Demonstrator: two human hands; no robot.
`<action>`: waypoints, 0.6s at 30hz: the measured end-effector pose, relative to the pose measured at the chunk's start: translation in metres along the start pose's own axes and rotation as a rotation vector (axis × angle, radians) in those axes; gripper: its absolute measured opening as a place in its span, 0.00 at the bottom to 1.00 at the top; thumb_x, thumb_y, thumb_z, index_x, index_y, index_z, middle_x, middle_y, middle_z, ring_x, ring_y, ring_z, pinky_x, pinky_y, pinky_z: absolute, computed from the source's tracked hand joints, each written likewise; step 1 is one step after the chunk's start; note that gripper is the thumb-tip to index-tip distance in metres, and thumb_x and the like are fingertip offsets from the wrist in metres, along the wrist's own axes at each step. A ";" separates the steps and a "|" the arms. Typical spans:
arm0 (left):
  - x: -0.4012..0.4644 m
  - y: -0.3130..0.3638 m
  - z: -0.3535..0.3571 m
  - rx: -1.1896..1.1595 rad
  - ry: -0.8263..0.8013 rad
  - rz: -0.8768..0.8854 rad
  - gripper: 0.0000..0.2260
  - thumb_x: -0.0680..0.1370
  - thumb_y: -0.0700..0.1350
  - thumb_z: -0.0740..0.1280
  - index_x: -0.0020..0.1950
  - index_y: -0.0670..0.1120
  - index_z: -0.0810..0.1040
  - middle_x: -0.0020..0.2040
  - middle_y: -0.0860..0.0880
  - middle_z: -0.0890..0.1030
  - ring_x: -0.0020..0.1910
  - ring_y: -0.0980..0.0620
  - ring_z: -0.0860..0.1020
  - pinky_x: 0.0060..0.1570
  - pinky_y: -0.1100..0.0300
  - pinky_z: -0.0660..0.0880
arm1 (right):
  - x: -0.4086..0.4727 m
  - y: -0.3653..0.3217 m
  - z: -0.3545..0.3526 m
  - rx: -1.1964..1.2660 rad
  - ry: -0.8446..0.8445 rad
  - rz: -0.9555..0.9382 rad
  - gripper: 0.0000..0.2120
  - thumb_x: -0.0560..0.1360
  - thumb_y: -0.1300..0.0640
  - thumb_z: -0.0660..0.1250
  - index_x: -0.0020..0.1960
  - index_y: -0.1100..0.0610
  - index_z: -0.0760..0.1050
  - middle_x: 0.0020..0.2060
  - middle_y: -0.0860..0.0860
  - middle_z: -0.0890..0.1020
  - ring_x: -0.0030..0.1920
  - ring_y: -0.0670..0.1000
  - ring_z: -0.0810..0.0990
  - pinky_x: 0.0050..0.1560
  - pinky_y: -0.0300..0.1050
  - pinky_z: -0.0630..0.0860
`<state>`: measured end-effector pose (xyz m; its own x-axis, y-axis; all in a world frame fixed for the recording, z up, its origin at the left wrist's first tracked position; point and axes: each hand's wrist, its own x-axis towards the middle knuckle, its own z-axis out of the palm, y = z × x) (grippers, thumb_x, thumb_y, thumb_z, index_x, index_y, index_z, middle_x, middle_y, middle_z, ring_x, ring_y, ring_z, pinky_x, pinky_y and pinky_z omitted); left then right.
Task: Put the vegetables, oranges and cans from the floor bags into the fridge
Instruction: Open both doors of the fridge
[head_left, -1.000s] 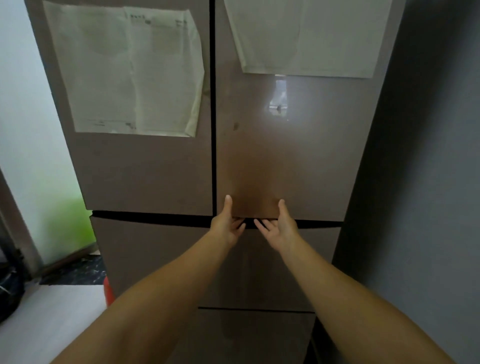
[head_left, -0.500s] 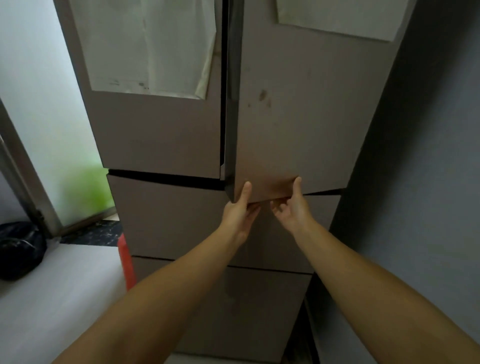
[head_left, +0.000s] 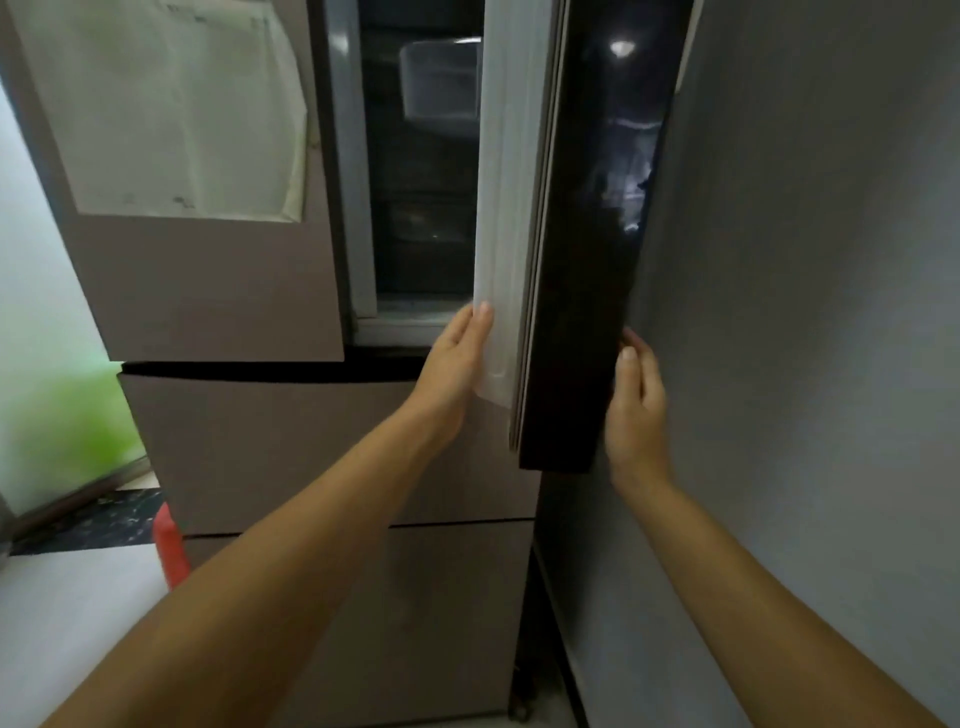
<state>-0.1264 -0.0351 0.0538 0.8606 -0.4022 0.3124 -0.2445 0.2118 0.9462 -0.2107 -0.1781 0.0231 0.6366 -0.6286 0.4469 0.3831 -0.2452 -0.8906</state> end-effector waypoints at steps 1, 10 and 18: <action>0.003 0.009 0.018 0.034 -0.013 0.041 0.13 0.81 0.52 0.58 0.62 0.47 0.73 0.54 0.51 0.78 0.53 0.56 0.77 0.54 0.58 0.75 | -0.001 -0.008 -0.010 -0.028 0.004 -0.077 0.19 0.83 0.51 0.52 0.73 0.50 0.62 0.67 0.44 0.70 0.68 0.43 0.68 0.66 0.36 0.67; 0.035 0.006 0.118 0.327 -0.218 0.283 0.13 0.80 0.48 0.61 0.64 0.46 0.73 0.55 0.49 0.80 0.53 0.53 0.78 0.50 0.59 0.78 | 0.029 0.006 -0.081 -0.681 0.062 -0.372 0.28 0.82 0.57 0.55 0.76 0.50 0.44 0.78 0.52 0.46 0.71 0.38 0.48 0.59 0.14 0.48; 0.061 -0.019 0.173 0.462 -0.266 0.451 0.15 0.81 0.47 0.61 0.66 0.46 0.73 0.60 0.46 0.78 0.56 0.50 0.77 0.57 0.54 0.76 | 0.060 0.016 -0.105 -0.728 0.119 -0.365 0.29 0.80 0.67 0.55 0.77 0.59 0.47 0.77 0.50 0.50 0.68 0.33 0.50 0.54 0.12 0.53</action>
<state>-0.1471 -0.2181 0.0692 0.5063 -0.5813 0.6370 -0.7677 0.0326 0.6399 -0.2364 -0.2971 0.0264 0.4648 -0.4807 0.7435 -0.0042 -0.8410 -0.5411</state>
